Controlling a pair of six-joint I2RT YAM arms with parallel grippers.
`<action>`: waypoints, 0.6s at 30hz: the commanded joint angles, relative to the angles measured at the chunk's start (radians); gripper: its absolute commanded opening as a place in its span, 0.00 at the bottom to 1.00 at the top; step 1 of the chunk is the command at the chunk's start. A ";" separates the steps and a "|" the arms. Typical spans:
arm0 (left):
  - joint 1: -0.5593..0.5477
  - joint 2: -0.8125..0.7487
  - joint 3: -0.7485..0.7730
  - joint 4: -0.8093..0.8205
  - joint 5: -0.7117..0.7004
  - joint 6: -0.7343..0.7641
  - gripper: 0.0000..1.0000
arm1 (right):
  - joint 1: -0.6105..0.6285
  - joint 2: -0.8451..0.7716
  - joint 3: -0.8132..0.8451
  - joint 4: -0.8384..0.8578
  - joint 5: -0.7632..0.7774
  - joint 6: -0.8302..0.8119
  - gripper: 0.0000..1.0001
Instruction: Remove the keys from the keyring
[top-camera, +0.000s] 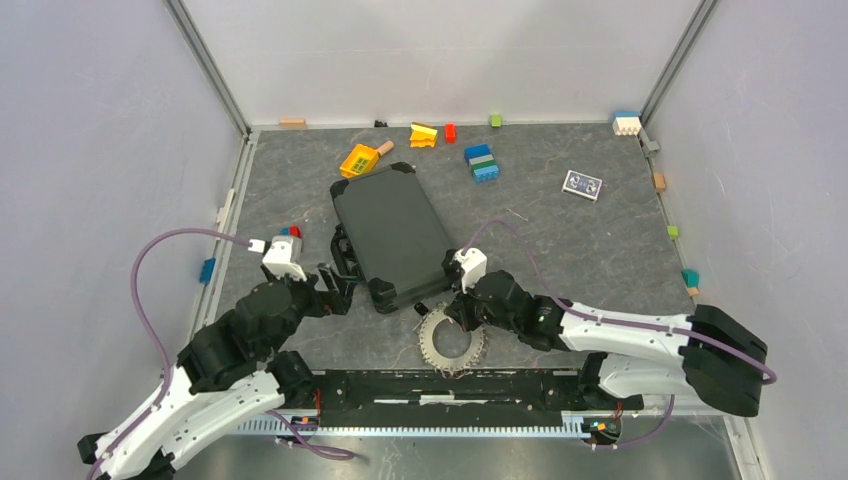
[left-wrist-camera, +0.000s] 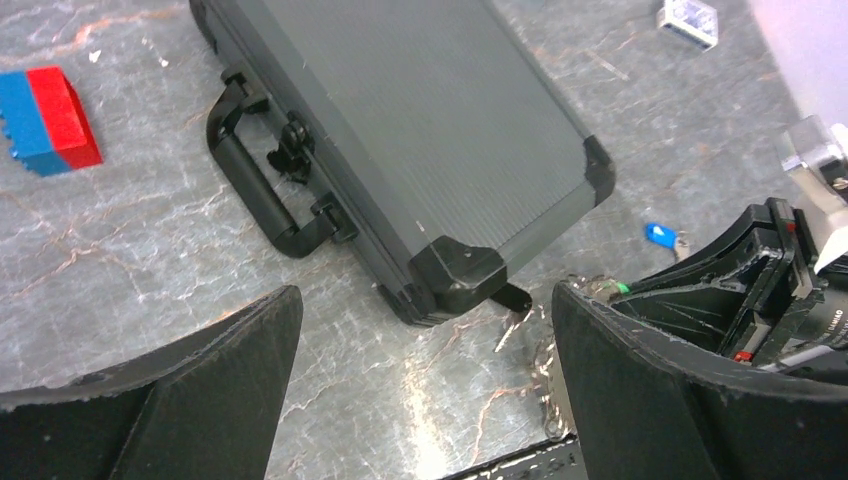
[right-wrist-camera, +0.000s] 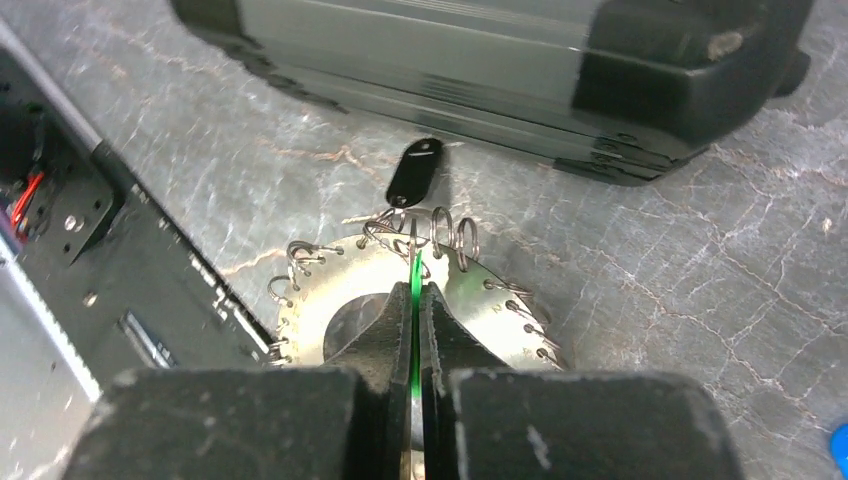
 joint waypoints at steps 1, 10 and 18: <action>0.004 -0.082 -0.013 0.125 0.026 0.110 1.00 | 0.004 -0.091 0.102 -0.116 -0.112 -0.153 0.00; 0.004 -0.132 -0.023 0.298 0.142 0.261 1.00 | 0.005 -0.183 0.325 -0.436 -0.194 -0.459 0.02; 0.004 -0.086 -0.026 0.429 0.263 0.321 1.00 | 0.005 -0.166 0.631 -0.689 -0.151 -0.827 0.00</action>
